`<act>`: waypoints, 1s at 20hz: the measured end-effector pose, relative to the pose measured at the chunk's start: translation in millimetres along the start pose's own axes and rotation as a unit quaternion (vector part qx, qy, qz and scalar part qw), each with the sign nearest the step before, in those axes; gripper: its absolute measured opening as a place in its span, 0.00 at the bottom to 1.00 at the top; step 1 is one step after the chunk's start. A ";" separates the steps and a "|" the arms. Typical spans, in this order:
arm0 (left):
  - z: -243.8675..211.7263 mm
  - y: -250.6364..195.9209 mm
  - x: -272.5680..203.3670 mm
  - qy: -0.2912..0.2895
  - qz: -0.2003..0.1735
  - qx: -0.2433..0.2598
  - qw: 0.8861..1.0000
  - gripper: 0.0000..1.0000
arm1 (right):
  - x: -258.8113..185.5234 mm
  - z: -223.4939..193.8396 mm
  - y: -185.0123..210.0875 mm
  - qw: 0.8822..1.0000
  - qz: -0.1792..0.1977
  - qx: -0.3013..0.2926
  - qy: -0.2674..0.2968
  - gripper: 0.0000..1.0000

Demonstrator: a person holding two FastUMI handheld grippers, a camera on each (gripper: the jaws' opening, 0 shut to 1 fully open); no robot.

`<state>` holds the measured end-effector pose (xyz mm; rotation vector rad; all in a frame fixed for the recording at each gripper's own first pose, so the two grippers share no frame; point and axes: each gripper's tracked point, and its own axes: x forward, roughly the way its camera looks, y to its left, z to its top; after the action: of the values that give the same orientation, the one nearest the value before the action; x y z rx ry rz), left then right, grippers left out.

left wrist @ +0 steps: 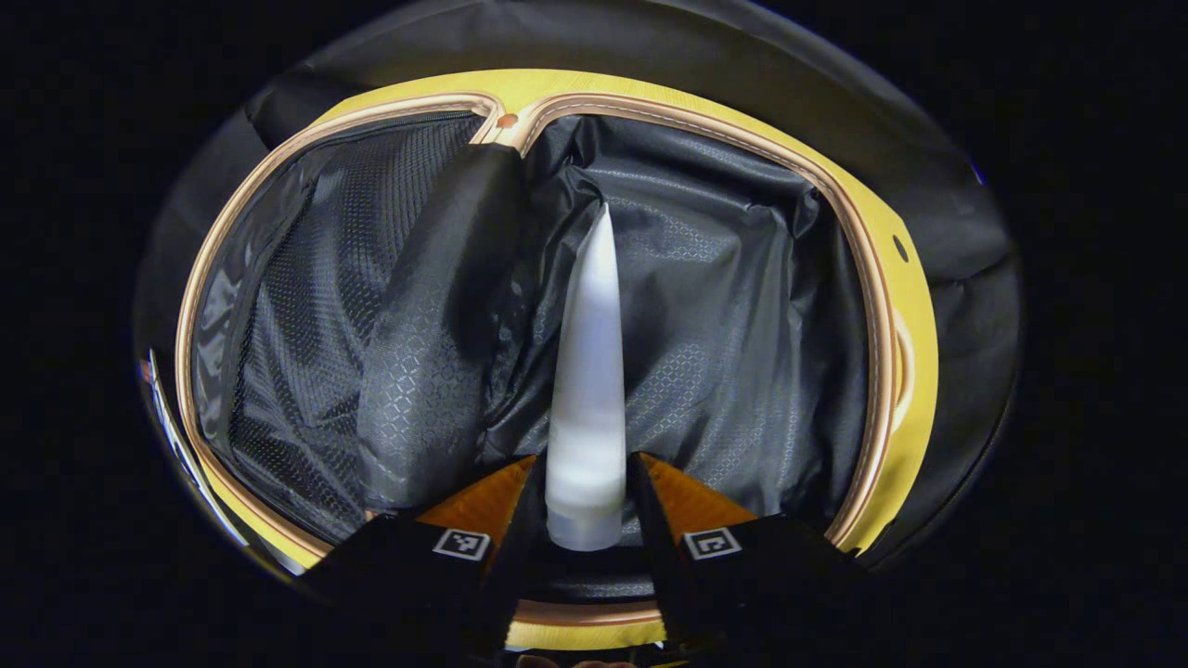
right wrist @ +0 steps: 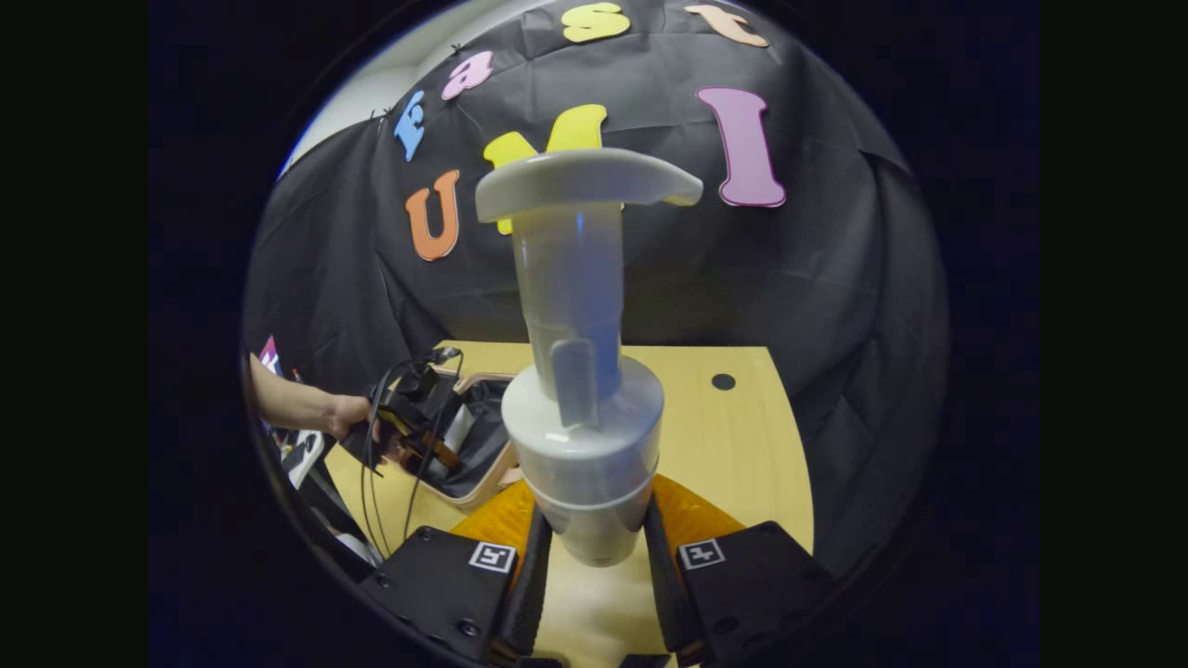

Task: First open the suitcase, pack the skin care products into it, and then close the suitcase.

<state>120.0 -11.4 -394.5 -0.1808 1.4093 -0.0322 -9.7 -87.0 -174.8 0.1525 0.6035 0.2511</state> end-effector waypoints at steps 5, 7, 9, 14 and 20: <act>-11.7 -8.8 -32.7 -0.036 -0.030 -0.015 0.999 0.88 | 10.8 -4.1 50.7 0.999 0.021 -0.027 0.014 0.46; -20.8 -0.1 -52.3 -0.063 -0.041 -0.019 0.997 0.92 | 20.6 -0.7 76.0 0.998 0.038 -0.038 0.018 0.47; -23.2 11.6 -76.1 -0.115 -0.047 -0.017 0.992 0.90 | 35.0 4.5 100.8 0.997 0.051 -0.056 0.024 0.47; -41.9 35.2 -150.3 -0.275 -0.150 -0.050 0.948 0.98 | 103.5 2.9 169.5 0.991 0.072 -0.084 0.075 0.47; -109.2 102.1 -166.4 -0.309 -0.149 -0.087 0.935 0.98 | 179.5 -26.4 203.7 0.987 0.057 -0.081 0.128 0.46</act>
<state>-23.2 99.2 -262.8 -0.5058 0.7438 -0.0921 79.2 159.8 -249.6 -0.0039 0.8265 0.4332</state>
